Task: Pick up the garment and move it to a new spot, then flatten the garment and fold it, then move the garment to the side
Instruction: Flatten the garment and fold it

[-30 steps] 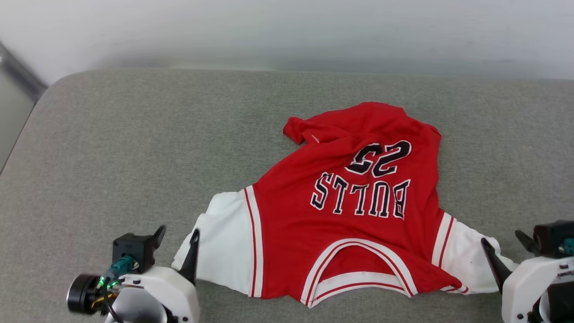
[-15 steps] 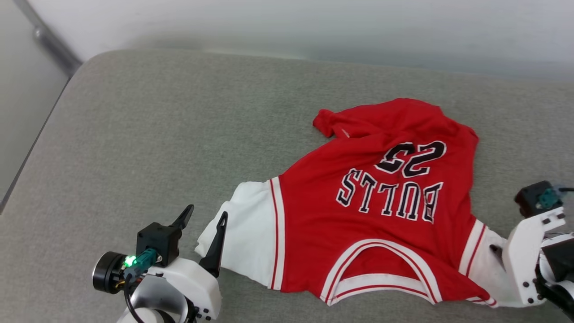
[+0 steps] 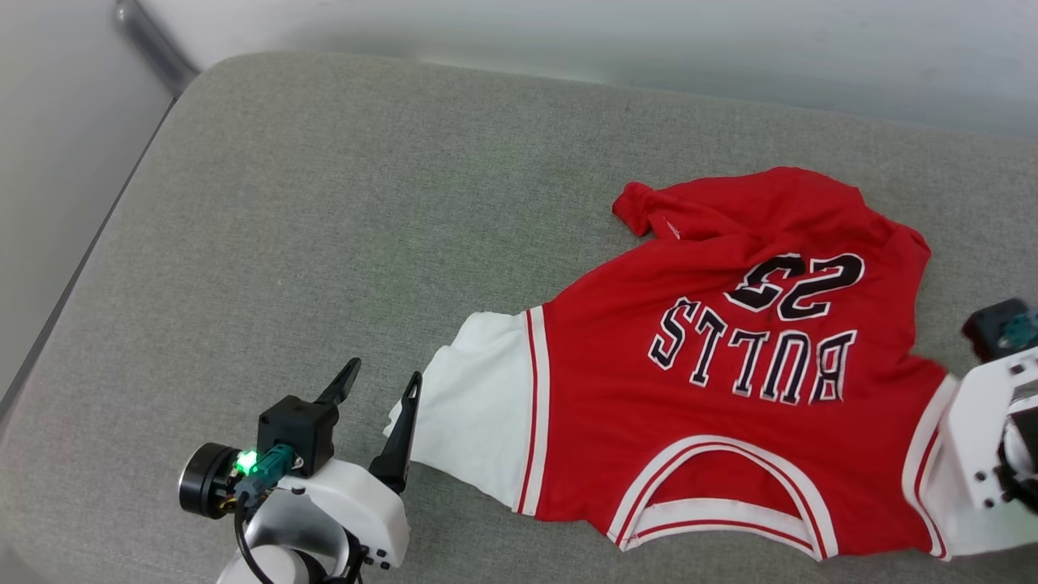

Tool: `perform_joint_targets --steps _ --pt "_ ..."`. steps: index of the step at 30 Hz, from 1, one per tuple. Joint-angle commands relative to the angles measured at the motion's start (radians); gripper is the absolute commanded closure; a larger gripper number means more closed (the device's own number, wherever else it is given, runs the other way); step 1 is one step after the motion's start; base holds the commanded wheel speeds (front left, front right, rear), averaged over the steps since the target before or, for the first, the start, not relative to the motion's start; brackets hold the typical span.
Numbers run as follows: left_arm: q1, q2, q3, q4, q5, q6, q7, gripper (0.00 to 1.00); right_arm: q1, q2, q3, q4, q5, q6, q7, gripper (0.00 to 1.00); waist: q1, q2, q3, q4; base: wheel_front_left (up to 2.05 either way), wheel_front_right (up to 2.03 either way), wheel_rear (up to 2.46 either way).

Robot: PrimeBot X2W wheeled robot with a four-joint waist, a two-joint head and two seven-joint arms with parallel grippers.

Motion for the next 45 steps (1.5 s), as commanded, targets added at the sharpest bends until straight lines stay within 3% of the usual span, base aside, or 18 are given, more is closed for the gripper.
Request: perform_joint_targets --steps 1,5,6,7,11,17,21,24,28,35,45 --pt "-0.014 -0.001 -0.001 0.002 0.005 0.002 -0.006 0.00 -0.020 -0.013 -0.008 0.020 -0.013 -0.002 -0.018 1.00 0.0000 0.0000 -0.002 0.000 0.00 0.00 0.00" --pt "-0.017 -0.003 -0.002 0.017 -0.001 0.000 -0.017 0.00 -0.070 -0.022 -0.011 0.080 -0.054 -0.002 -0.084 1.00 0.0000 0.0000 -0.011 -0.002 0.00 0.00 0.00" --pt "-0.017 -0.003 -0.003 0.021 -0.003 0.000 -0.019 0.00 -0.079 -0.016 -0.013 0.091 -0.059 -0.002 -0.100 0.15 0.0000 0.0000 -0.014 -0.003 0.00 0.00 0.00" --pt "-0.017 -0.004 -0.003 0.025 -0.005 -0.001 -0.022 0.00 -0.088 -0.011 -0.017 0.098 -0.062 -0.002 -0.122 0.00 0.0000 0.0000 -0.018 -0.005 0.00 0.00 0.00" --pt "-0.007 0.000 0.001 0.041 -0.011 0.000 -0.033 0.00 -0.097 0.007 -0.030 0.102 -0.069 -0.002 -0.224 0.00 0.0000 0.0000 -0.038 -0.016 0.00 0.00 0.00" --pt "0.022 0.025 0.019 0.047 -0.029 0.003 -0.025 0.00 -0.029 0.061 -0.097 -0.002 -0.029 -0.001 -0.441 0.00 0.0000 0.0000 -0.076 -0.054 0.00 0.00 0.00" --pt "0.045 0.056 0.034 0.033 -0.062 -0.004 0.037 0.00 0.044 0.116 -0.175 -0.121 -0.030 -0.001 -0.536 0.00 0.0000 0.0000 -0.093 -0.091 0.00 0.00 0.00" --pt "0.067 0.090 0.025 0.014 -0.094 -0.022 0.143 0.00 0.115 0.167 -0.233 -0.219 -0.054 -0.001 -0.588 0.00 0.0000 0.0000 -0.097 -0.118 0.00 0.00 0.00" --pt "0.083 0.126 0.027 -0.015 -0.124 -0.026 0.253 0.00 0.175 0.229 -0.280 -0.307 -0.077 -0.001 -0.623 0.00 0.0000 0.0000 -0.094 -0.147 0.00 0.00 0.00" --pt "0.112 0.191 0.032 -0.062 -0.164 0.009 0.463 0.00 0.271 0.343 -0.328 -0.438 -0.105 -0.001 -0.641 0.00 0.0000 0.0000 -0.072 -0.211 0.00 0.00 0.00" --pt "0.097 0.231 0.013 -0.014 -0.157 0.049 0.604 0.00 0.283 0.367 -0.333 -0.457 -0.105 -0.001 -0.647 0.00 0.0000 0.0000 -0.011 -0.287 0.00 0.00 0.00"
